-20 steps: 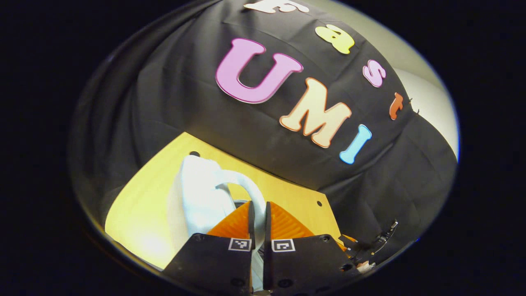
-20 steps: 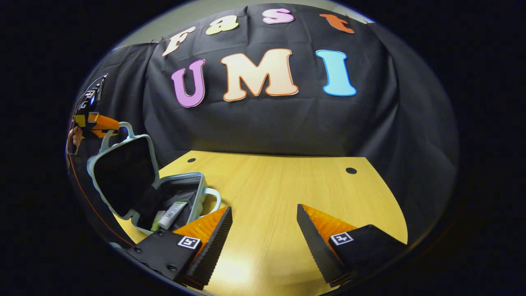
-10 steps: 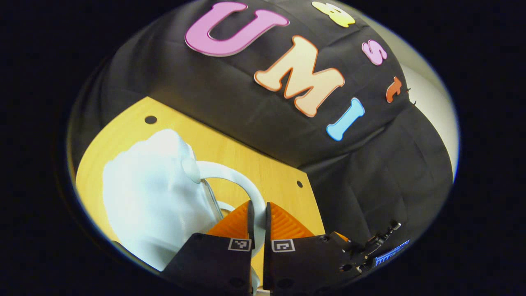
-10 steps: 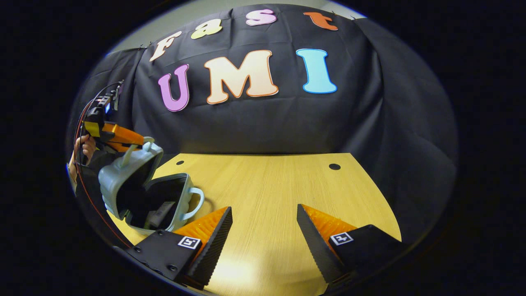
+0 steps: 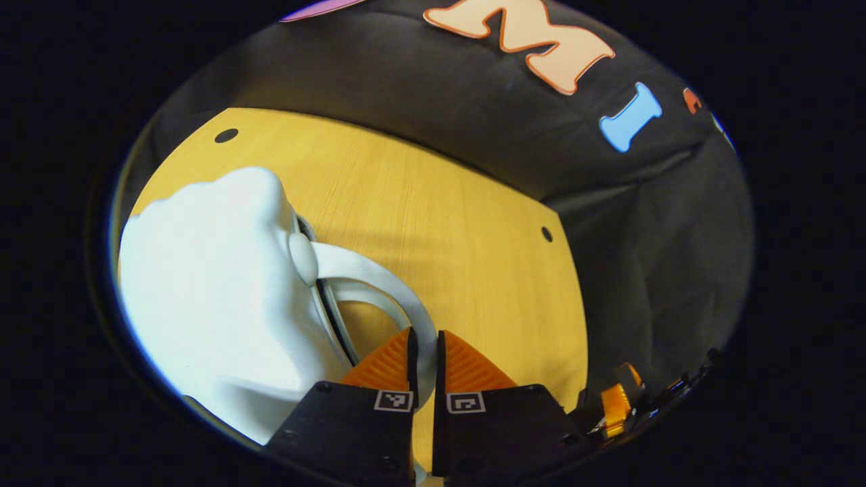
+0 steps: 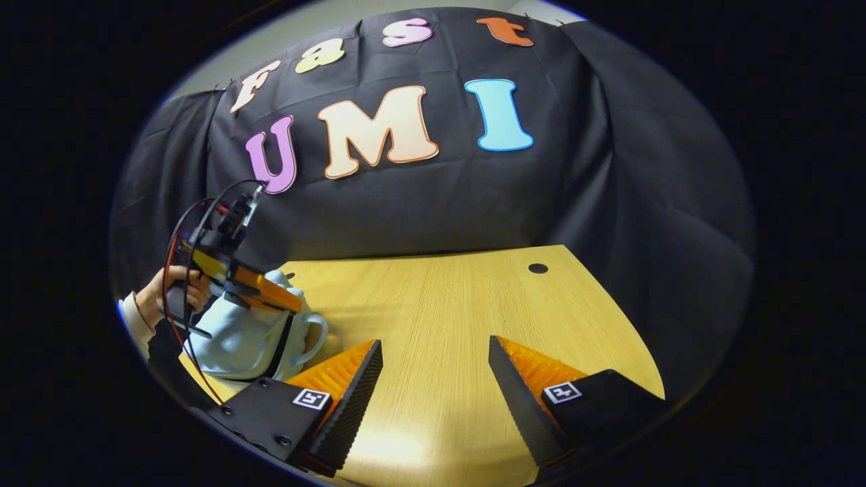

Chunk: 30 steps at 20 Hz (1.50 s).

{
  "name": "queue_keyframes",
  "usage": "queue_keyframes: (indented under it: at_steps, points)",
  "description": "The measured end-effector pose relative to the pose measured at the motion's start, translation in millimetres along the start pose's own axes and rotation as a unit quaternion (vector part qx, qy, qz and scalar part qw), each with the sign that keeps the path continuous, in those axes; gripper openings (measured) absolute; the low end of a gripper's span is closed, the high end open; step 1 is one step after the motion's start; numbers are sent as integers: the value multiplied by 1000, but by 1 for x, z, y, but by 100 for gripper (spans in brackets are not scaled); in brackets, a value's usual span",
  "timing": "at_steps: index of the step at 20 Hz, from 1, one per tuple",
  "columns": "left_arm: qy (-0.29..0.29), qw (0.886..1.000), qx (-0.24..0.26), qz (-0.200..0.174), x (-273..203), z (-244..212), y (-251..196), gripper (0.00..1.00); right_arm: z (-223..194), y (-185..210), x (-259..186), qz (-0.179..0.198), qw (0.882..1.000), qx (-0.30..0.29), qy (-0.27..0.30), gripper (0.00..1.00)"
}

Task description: First open the suitcase, pack the skin care products into it, and then close the suitcase.

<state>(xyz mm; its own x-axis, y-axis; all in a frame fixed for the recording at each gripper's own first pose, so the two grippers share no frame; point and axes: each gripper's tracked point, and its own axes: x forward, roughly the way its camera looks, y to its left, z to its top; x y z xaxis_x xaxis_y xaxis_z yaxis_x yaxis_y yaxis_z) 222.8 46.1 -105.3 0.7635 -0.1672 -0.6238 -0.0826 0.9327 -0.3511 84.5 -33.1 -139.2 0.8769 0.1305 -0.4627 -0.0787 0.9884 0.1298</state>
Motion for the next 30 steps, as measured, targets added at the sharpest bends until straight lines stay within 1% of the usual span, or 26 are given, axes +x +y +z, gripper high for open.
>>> queue_keyframes:
  at_steps: [3, 4, 5, 6, 7, 8, 9, 10, 11, 12, 13, 14, 18, 23, 30]
  points:
    - [3, 998, 9, 60, 8, -4, 6, 5, 8, -12, -5, -6, 1000, 4, -12, 98]
    - [-2, 997, 16, 78, 8, -3, 6, 7, 13, -17, -7, -9, 1000, 6, -19, 98]
    - [-6, 996, 28, 87, 6, -3, 4, 10, 17, -22, -8, -11, 1000, 9, -26, 98]
    - [-13, 995, 38, 90, -1, -1, -2, 16, 22, -27, -8, -14, 999, 11, -32, 98]
    - [-27, 994, 48, 92, -12, 0, -8, 26, 25, -32, -9, -16, 999, 13, -37, 98]
    - [-40, 993, 61, 91, -26, 0, -15, 48, 28, -37, -10, -19, 999, 15, -40, 98]
    - [-52, 992, 74, 85, -40, -1, -24, 67, 31, -41, -12, -20, 999, 17, -44, 98]
    - [-71, 992, 84, 68, -49, -1, -40, 74, 36, -45, -15, -22, 998, 19, -50, 98]
    - [-89, 990, 94, 54, -57, -3, -55, 73, 40, -48, -18, -23, 998, 20, -56, 98]
    - [-107, 988, 104, 43, -64, -6, -69, 75, 45, -51, -21, -24, 997, 20, -64, 98]
    - [-125, 985, 113, 35, -72, -8, -81, 78, 48, -53, -23, -25, 997, 20, -70, 98]
    - [-135, 983, 121, 28, -78, -13, -89, 84, 50, -54, -26, -24, 997, 21, -74, 98]
    - [-148, 980, 133, 10, -98, -23, -104, 85, 51, -58, -30, -22, 996, 13, -80, 98]
    - [-158, 976, 150, 15, -105, -18, -111, 85, 54, -58, -32, -20, 996, 2, -86, 98]
    - [-144, 977, 158, 16, -104, -28, -115, 85, 56, -66, -34, -26, 996, 5, -89, 98]
